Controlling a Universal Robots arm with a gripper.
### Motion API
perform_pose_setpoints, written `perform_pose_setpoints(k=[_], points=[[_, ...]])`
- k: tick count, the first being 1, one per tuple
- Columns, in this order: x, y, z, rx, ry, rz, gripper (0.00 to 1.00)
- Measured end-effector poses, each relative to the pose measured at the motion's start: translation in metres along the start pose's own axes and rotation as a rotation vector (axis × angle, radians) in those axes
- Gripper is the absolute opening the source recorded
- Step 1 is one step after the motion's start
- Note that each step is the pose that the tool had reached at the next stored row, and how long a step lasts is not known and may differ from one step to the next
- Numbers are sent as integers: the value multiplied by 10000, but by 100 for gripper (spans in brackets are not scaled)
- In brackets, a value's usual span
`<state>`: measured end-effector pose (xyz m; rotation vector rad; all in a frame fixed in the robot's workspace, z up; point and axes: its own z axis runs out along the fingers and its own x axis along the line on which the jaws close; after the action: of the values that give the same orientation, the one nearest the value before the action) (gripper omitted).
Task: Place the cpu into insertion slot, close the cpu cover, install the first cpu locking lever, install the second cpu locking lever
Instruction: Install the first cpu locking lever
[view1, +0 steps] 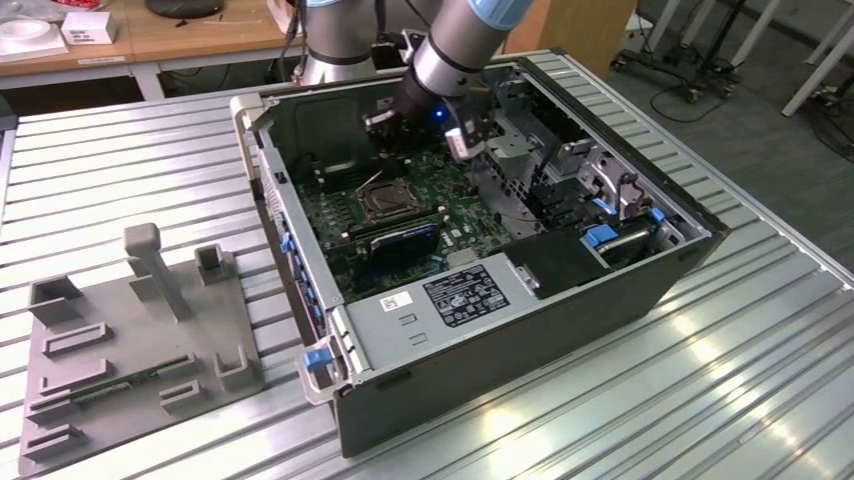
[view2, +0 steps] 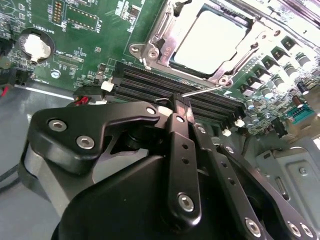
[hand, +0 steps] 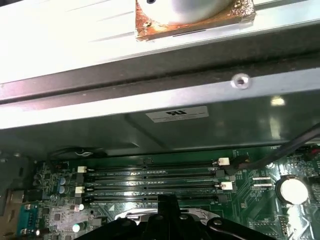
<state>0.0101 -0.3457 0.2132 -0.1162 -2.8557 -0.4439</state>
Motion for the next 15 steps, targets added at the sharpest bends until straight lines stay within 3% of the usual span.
perform_pose_setpoints(k=[7, 15], points=[[37, 4, 4, 1, -3, -2, 11], [66, 33, -91, -3, -4, -2, 11]])
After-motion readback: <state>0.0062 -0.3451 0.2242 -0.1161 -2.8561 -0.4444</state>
